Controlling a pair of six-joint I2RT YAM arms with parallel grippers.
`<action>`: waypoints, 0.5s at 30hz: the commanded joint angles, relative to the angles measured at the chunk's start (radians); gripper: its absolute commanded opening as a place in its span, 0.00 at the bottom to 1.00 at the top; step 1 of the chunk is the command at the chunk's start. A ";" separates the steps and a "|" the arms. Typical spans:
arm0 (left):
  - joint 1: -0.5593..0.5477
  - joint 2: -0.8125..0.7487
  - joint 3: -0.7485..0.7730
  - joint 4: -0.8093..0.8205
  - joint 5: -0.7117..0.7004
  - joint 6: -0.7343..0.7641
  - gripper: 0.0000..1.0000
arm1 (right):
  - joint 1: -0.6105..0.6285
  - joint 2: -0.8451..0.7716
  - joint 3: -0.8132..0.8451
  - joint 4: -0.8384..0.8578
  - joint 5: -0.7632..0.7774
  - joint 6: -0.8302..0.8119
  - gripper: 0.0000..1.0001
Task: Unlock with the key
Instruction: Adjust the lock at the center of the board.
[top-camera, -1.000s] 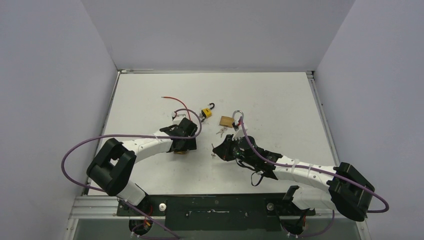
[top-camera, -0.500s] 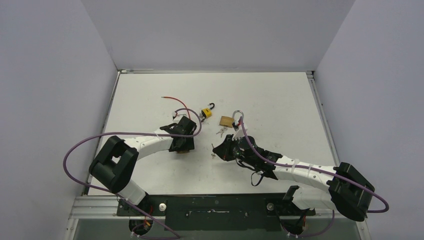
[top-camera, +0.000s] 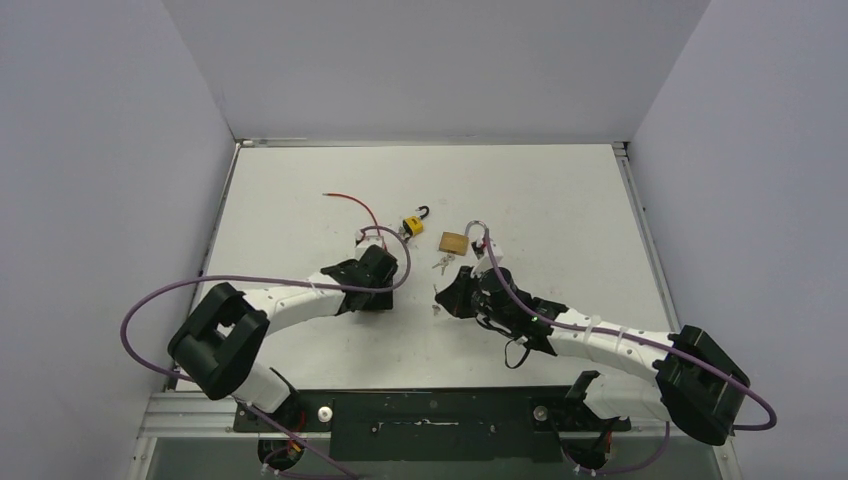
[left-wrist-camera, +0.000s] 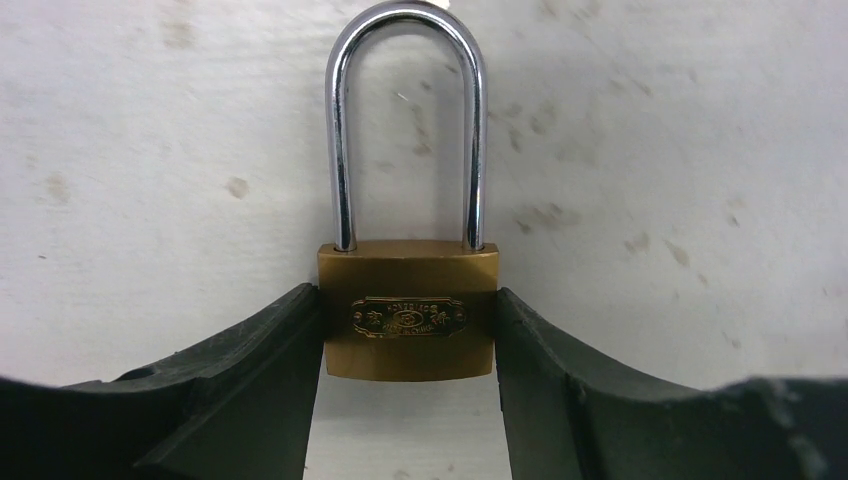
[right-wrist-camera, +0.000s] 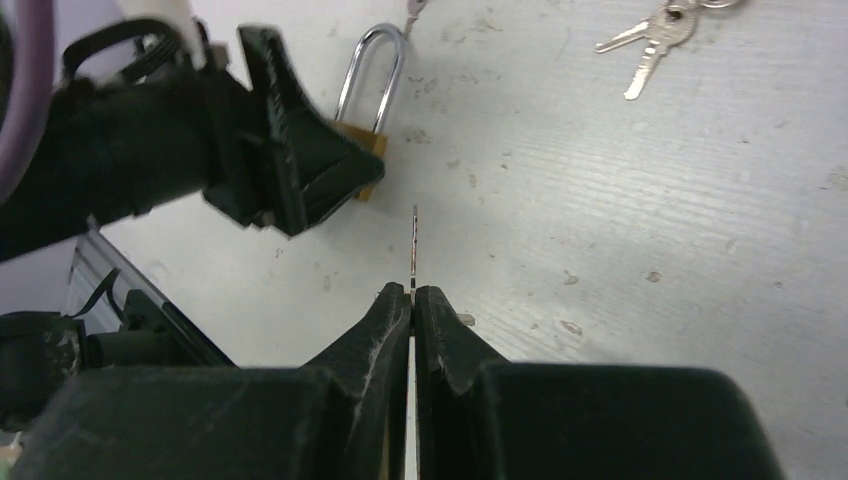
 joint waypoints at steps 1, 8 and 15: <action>-0.118 -0.117 -0.045 0.168 -0.014 0.069 0.20 | -0.047 -0.009 0.054 -0.043 0.027 0.012 0.00; -0.232 -0.284 -0.200 0.497 0.025 0.147 0.17 | -0.150 0.038 0.068 -0.094 -0.035 0.004 0.00; -0.268 -0.334 -0.325 0.769 0.195 0.300 0.18 | -0.224 0.079 0.067 -0.016 -0.178 -0.094 0.00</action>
